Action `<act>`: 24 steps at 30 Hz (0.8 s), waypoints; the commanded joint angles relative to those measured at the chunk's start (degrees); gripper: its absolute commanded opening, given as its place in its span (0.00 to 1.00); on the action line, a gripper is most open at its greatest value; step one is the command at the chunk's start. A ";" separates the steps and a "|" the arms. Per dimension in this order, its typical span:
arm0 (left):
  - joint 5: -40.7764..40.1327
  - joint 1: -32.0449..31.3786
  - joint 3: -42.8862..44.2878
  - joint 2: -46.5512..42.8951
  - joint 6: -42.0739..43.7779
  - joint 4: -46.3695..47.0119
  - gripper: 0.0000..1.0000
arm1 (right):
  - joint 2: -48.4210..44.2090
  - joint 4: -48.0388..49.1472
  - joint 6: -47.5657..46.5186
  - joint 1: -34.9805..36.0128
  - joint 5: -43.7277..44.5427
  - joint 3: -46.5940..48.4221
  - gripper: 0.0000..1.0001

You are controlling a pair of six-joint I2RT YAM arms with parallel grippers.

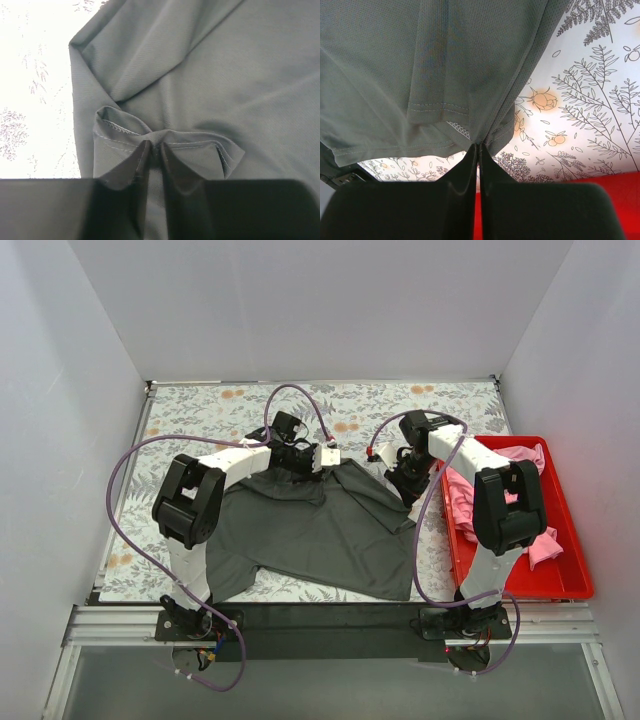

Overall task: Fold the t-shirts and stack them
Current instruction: Flatten the tshirt out

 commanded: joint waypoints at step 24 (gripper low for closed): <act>13.42 27.80 9.23 -22.34 -37.27 6.44 0.00 | -0.04 -1.85 1.51 -0.79 6.78 25.15 0.01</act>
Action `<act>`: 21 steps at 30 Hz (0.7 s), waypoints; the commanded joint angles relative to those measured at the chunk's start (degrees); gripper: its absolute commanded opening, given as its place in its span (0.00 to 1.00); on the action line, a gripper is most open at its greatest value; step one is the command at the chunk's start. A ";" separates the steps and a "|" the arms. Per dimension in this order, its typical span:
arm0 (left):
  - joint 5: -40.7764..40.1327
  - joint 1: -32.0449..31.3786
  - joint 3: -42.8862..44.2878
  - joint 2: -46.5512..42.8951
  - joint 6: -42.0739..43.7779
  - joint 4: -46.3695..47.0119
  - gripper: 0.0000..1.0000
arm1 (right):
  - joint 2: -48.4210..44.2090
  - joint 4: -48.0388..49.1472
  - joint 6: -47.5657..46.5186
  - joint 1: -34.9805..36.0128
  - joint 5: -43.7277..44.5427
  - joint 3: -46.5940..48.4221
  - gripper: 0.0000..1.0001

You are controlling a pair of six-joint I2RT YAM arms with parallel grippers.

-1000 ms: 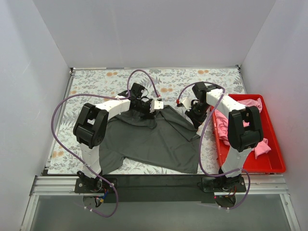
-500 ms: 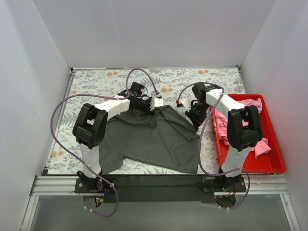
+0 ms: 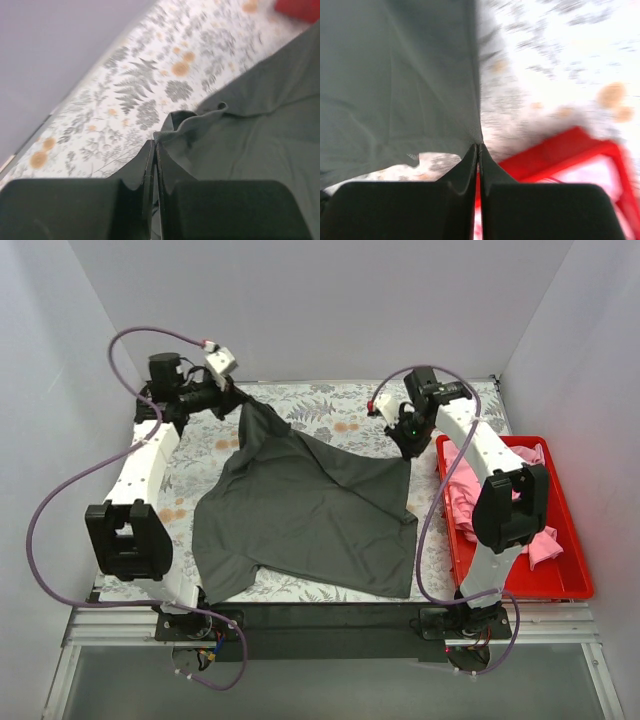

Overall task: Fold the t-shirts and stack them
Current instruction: Flatten the tshirt out

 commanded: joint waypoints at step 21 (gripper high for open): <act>7.56 15.63 17.25 -13.66 -34.88 19.33 0.00 | -16.16 26.52 3.07 1.72 15.70 28.20 0.01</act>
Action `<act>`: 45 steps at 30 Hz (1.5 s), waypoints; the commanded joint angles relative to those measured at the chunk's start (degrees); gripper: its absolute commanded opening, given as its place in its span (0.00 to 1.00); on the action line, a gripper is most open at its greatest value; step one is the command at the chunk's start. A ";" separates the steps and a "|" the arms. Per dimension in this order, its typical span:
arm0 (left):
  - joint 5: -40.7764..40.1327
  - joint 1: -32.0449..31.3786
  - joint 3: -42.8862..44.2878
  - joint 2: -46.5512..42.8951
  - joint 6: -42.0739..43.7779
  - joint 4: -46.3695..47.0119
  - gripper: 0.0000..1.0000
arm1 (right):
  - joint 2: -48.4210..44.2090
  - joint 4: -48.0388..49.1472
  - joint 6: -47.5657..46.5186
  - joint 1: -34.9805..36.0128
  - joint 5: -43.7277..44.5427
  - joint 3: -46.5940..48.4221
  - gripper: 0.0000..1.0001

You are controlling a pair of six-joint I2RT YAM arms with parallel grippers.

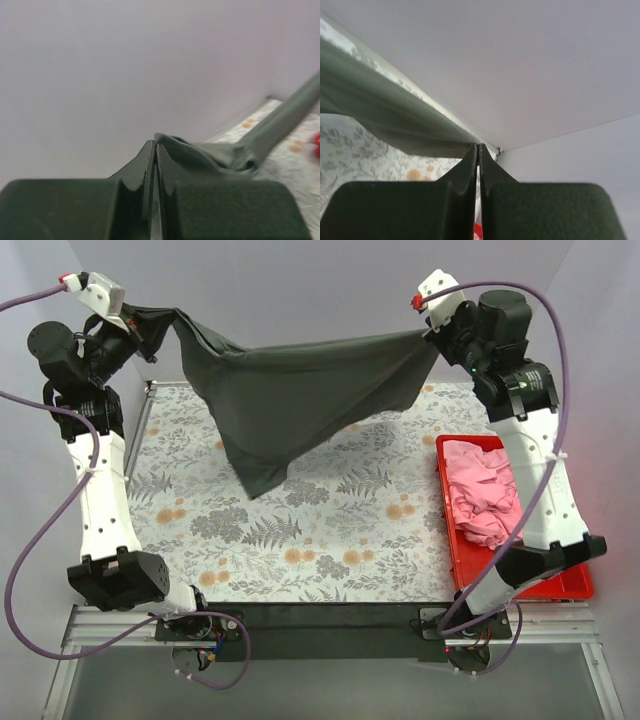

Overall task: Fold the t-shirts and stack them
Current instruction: Flatten the tshirt out

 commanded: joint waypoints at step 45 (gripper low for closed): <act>-28.98 2.14 2.51 -34.72 4.63 -6.73 0.00 | -33.93 21.93 -4.14 5.40 0.20 -8.75 0.01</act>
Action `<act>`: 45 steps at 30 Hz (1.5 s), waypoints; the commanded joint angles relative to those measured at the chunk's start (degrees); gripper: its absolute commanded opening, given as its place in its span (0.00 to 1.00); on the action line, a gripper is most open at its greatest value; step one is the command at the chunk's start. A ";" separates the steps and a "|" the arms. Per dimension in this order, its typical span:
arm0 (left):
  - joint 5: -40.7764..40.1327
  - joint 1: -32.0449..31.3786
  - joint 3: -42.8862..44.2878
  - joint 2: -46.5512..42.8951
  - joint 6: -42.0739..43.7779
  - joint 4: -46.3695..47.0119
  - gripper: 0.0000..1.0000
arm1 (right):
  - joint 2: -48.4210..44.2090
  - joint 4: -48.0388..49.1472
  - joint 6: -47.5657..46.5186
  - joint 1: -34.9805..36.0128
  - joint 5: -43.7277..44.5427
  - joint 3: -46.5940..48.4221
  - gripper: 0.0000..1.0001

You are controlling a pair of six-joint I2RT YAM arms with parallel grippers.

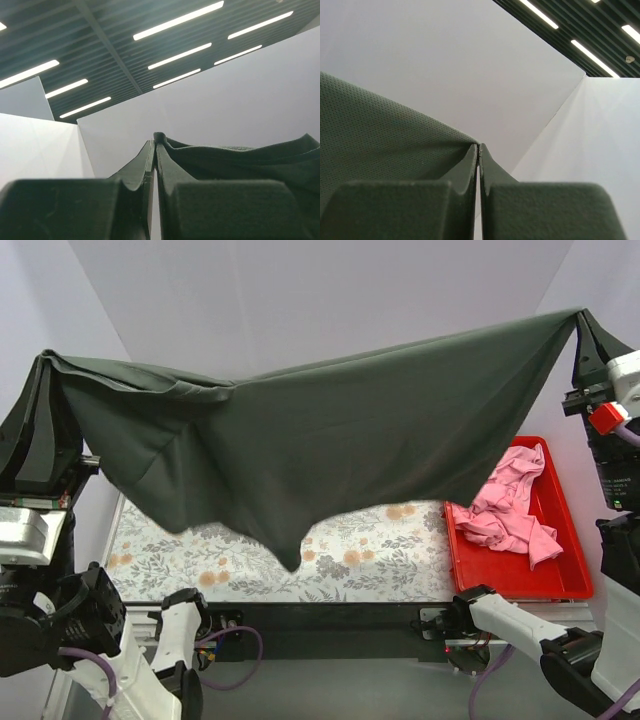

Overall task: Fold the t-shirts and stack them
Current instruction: Flatten the tshirt out

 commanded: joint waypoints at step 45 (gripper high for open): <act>3.71 -7.05 0.85 87.56 6.11 11.14 0.00 | 75.61 20.45 -2.82 -6.01 3.08 -5.59 0.01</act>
